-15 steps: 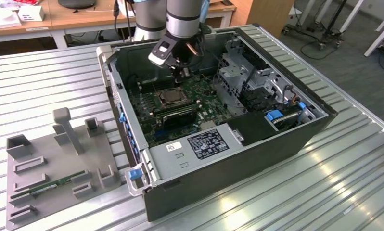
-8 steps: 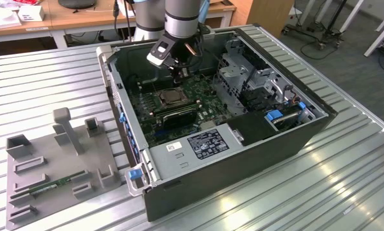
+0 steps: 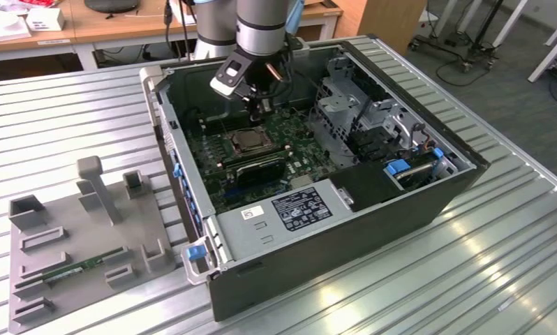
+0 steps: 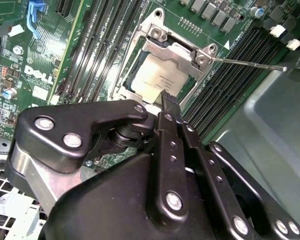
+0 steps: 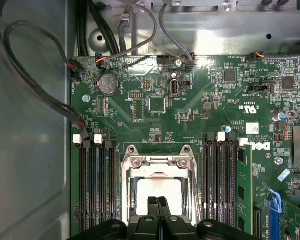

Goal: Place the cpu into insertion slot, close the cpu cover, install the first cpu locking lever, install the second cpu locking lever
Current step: 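Close the cpu cover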

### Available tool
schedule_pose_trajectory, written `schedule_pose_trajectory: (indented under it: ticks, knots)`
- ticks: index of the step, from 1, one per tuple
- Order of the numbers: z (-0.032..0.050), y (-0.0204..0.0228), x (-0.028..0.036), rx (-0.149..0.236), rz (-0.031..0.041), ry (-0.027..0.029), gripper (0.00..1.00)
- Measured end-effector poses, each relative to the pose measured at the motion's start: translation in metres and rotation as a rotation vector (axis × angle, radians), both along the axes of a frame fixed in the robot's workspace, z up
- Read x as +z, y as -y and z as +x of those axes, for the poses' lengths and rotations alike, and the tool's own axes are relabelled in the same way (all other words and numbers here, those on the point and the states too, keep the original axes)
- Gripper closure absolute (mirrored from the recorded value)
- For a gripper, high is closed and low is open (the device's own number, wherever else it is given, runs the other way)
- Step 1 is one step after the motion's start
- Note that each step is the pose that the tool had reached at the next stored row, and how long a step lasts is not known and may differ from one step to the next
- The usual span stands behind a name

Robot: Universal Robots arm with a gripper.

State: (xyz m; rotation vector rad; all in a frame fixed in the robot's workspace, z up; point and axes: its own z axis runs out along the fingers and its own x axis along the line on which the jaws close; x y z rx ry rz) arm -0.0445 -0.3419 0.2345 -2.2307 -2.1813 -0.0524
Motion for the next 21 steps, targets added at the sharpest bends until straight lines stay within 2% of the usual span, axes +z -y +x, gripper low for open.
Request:
schedule_pose_trajectory:
  ticks: [21]
  knots:
    - [-0.0117, 0.0000, 0.0000, 0.000, 0.0022, 0.0000, 0.89]
